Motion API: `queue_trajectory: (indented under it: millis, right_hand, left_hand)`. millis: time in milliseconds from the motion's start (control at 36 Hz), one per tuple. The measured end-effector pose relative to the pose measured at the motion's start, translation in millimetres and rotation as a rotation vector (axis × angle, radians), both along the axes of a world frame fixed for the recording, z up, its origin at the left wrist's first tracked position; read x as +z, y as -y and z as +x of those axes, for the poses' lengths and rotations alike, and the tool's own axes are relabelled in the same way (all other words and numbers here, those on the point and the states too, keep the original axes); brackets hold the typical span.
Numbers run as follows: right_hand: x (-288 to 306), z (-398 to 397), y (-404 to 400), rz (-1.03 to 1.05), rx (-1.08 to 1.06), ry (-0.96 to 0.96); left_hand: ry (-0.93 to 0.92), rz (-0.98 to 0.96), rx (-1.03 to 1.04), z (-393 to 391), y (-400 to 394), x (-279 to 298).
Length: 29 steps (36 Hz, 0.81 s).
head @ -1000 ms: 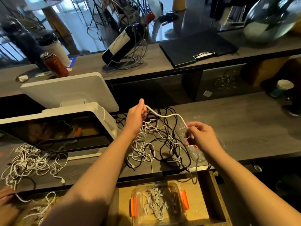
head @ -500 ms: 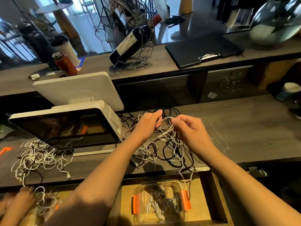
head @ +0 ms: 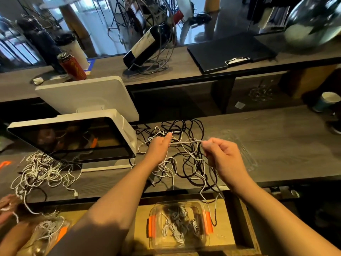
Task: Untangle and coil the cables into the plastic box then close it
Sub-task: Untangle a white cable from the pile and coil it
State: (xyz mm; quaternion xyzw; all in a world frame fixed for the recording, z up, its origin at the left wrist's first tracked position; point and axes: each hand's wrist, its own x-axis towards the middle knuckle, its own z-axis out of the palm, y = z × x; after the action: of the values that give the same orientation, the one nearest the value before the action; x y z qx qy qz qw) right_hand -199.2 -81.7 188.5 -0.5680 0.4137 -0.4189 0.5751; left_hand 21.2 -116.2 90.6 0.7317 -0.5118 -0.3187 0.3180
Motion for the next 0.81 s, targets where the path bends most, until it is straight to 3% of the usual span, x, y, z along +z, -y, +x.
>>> queue_trajectory:
  millis: [250,556,611,694,806]
  right_hand:
    - [-13,-11,-2,0.003,-0.005,0.025]
    - [-45,-25,-13,0.101,-0.094,0.012]
    - [-54,-28,-10,0.132,-0.114,-0.060]
    - [-72,-35,0,0.229,-0.087,-0.314]
    - [-79,-34,10,0.295,0.171,-0.646]
  left_hand:
    - [0.073,0.036,0.000,17,5,-18]
    - [0.313,0.141,0.040,27,4,-18]
    - [0.300,0.150,0.064,26,4,-17]
    - [0.312,0.129,0.073,21,3,-10]
    - [0.330,0.089,0.021,5,0,8]
